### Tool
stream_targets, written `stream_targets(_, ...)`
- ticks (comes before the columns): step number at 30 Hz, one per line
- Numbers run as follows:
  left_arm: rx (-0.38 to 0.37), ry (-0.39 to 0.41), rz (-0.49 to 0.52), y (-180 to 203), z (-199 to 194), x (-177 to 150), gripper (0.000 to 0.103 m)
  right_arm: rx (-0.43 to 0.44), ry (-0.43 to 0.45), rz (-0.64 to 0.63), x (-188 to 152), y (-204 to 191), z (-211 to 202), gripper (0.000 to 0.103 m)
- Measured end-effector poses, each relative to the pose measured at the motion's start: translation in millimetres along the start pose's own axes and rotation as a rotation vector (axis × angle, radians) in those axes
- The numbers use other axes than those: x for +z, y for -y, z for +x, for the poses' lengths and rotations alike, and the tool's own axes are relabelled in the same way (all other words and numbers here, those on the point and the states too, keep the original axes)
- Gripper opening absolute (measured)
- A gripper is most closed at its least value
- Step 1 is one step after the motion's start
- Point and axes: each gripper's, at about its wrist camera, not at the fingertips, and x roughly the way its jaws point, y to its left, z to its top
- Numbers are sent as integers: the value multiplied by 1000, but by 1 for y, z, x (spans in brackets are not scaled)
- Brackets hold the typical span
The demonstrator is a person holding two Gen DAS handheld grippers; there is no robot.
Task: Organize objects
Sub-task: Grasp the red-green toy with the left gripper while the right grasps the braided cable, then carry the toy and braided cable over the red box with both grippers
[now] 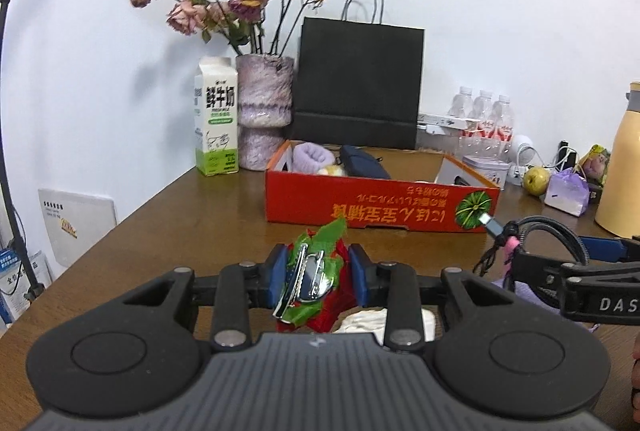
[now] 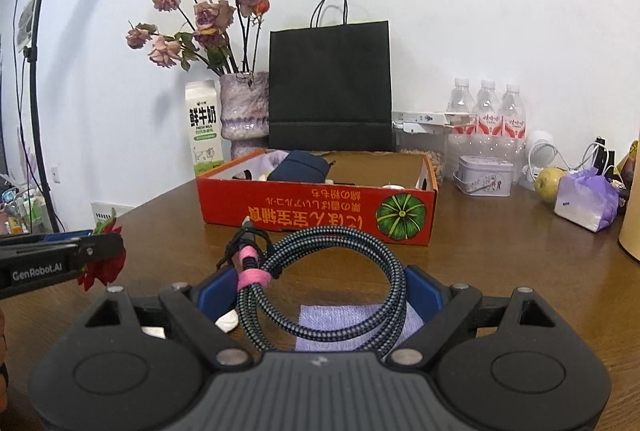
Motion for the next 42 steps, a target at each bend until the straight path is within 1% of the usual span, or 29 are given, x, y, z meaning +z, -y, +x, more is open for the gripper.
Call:
stream_targets(2, -22, 5, 3, 3, -1, 5, 34, 8, 7, -7, 3, -1, -2, 89)
stream_targets(6, -39, 31, 19, 14, -3, 17, 34, 25, 12, -18, 12, -2, -3, 89)
stream_targets(9, -51, 44, 13, 19, -1, 27, 34, 28, 18, -24, 18, -3, -4, 89)
stream_targets(15, -50, 56, -5, 25, 6, 42, 34, 18, 49, -48, 37, -4, -5, 89)
stream_targets(21, -45, 71, -22, 29, 17, 61, 34, 21, 66, -53, 54, -8, 3, 89)
stream_targets(25, -40, 77, -39, 29, 28, 72, 34, 23, 80, -53, 65, -11, 11, 89)
stream_targets(35, -22, 125, -59, 33, 57, 101, 34, 7, 98, -10, 93, -11, 43, 89)
stream_targets(38, -28, 140, -78, 32, 65, 107, 34, 4, 108, -8, 98, -10, 53, 89)
stream_targets(42, -33, 140, -88, 32, 77, 115, 34, -9, 102, -19, 104, -9, 67, 89)
